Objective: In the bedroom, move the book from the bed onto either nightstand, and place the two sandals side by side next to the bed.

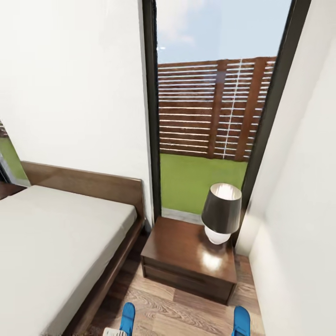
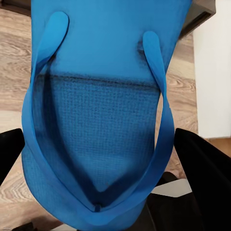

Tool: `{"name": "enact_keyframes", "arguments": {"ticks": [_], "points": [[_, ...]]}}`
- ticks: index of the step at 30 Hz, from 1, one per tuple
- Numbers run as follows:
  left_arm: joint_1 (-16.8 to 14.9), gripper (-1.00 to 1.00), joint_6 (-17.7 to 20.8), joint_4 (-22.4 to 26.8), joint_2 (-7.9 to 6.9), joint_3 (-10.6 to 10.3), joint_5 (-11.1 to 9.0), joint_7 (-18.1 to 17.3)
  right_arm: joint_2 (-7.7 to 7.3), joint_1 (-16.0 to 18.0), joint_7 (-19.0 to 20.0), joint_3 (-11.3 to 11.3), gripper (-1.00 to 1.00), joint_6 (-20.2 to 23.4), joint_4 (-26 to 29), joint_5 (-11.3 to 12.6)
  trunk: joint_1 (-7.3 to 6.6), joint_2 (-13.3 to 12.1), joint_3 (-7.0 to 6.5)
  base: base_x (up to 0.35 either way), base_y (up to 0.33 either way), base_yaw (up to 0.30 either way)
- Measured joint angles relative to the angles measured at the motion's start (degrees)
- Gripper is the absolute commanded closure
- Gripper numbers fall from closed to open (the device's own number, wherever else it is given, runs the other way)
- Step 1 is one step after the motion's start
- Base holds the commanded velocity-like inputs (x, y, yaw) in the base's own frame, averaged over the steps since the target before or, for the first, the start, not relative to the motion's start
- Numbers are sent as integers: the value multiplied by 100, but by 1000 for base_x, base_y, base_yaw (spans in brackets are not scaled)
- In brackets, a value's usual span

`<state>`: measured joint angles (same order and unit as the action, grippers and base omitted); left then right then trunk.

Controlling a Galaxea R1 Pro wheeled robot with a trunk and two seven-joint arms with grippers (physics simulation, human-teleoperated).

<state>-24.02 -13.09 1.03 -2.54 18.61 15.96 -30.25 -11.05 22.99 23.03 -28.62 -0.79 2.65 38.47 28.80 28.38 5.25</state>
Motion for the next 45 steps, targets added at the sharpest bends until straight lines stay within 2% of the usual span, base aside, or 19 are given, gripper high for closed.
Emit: {"name": "enact_keyframes", "arguments": {"ticks": [13, 45], "points": [[0, 100, 0, 0, 0, -6, -2, 0, 0, 1, -7, 0, 100, 0, 0, 1, 0, 0, 0, 0, -81, 292], [0, 100, 0, 0, 0, -8, 3, 0, 0, 0, -14, -2, 100, 2, 0, 0, 0, -1, 0, 0, -5, 292]]}}
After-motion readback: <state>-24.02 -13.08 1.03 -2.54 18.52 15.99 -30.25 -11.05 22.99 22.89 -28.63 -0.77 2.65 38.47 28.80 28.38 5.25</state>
